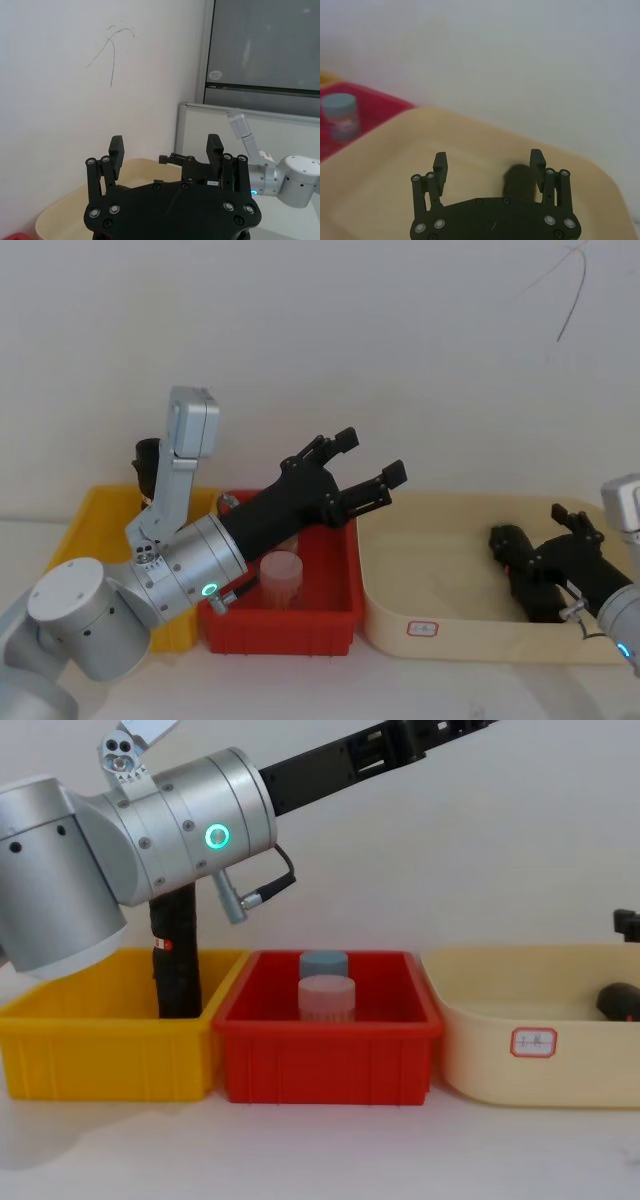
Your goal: Pick up the garbage bag with the one hand and transfer it to the other hand.
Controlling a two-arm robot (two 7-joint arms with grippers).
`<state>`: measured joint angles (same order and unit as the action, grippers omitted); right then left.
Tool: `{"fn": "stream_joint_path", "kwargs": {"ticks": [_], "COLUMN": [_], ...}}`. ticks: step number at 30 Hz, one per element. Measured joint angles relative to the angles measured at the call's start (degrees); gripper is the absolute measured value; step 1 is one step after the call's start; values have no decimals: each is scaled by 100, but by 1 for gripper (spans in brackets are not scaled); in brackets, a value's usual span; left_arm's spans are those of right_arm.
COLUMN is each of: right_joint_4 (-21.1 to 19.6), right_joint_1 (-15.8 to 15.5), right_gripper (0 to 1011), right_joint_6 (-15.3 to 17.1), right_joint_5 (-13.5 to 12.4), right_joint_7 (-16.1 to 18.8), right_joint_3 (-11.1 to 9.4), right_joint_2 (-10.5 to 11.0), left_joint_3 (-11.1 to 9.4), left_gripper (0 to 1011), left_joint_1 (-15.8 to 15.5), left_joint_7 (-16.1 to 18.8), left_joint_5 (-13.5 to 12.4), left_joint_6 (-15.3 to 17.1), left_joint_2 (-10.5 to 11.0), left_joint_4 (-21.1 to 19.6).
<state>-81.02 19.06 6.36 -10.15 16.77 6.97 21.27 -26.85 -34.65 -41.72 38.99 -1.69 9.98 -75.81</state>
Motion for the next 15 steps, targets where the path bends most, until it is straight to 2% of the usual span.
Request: {"fn": "stream_joint_path", "kwargs": {"ticks": [11,15], "right_joint_4": [-316,-384], "right_joint_1": [-55,-2], "right_gripper": [1000,1000], "right_joint_6": [-178,-216], "right_joint_5": [-151,-209], "right_joint_7": [475,661], "right_joint_3": [215,381], "right_joint_2": [75,22], "left_joint_3": [74,145], "left_gripper": [1001,1002], "left_joint_1": [100,176], "left_joint_7": [251,414], "left_joint_5": [-76,-140], "left_joint_6": [-136,-210], "left_joint_2": [81,149], "left_joint_4": [-145,-268]}}
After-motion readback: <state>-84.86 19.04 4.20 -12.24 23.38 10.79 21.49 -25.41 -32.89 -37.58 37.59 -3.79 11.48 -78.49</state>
